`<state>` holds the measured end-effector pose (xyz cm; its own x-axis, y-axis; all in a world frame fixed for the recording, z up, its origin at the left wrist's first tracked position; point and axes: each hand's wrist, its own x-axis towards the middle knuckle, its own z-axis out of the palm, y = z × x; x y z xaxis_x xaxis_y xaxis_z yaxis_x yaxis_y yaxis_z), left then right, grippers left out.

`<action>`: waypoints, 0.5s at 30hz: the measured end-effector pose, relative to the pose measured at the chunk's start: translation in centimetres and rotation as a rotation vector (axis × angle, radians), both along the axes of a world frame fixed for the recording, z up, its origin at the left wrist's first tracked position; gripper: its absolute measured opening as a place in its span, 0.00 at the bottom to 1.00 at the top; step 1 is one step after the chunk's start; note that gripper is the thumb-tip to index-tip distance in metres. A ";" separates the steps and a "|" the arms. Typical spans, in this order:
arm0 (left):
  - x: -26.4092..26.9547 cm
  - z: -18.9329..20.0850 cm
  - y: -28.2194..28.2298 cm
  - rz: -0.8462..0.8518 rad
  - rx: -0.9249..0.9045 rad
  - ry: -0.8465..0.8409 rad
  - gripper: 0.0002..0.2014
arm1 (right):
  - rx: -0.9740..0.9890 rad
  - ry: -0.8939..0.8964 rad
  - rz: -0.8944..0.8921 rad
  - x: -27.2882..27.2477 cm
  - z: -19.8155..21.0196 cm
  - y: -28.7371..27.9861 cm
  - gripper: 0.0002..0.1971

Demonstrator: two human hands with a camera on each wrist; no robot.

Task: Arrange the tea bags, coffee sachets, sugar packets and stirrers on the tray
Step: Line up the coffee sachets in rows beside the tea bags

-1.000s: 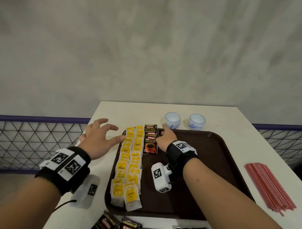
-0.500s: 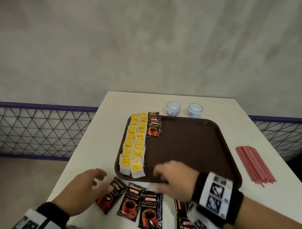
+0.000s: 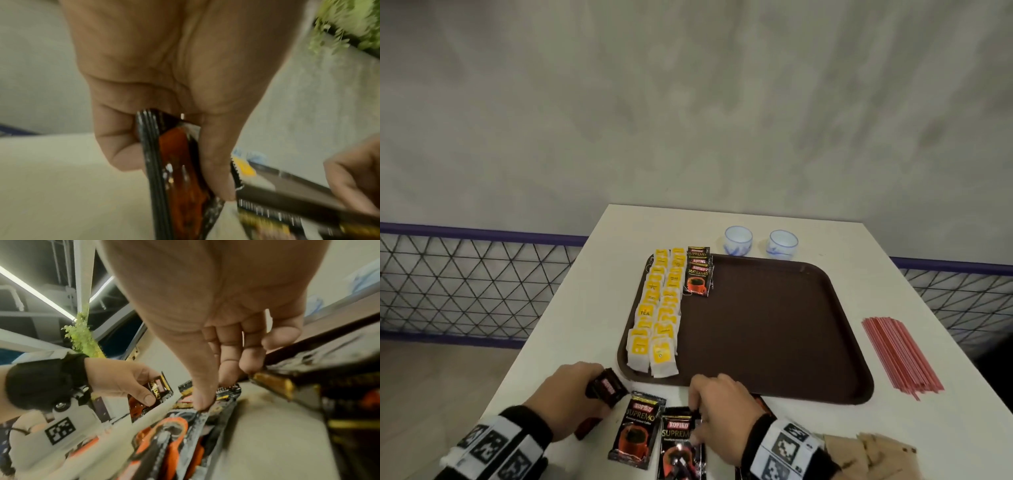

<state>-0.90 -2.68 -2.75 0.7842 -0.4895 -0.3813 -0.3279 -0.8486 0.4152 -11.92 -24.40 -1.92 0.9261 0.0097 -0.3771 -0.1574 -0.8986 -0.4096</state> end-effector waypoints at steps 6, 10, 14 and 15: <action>1.4 5.2 -0.7 0.056 -0.486 0.040 0.05 | 0.370 -0.050 -0.195 0.1 -0.1 -2.7 0.10; 2.6 6.1 -6.8 0.029 -0.641 0.119 0.16 | 0.633 -0.069 -0.259 0.4 0.9 -4.9 0.08; 5.5 4.0 -13.7 0.029 -0.565 -0.014 0.17 | 0.705 -0.126 -0.370 1.0 1.5 -6.6 0.08; 6.3 3.5 -15.2 0.035 -0.548 -0.043 0.16 | 0.715 -0.139 -0.389 1.1 1.5 -7.0 0.07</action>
<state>5.42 -17.88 0.77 0.8125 -0.5812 -0.0453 -0.3298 -0.5223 0.7864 -10.86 -31.37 -0.39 0.9505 -0.1269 -0.2836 -0.3095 -0.3054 -0.9005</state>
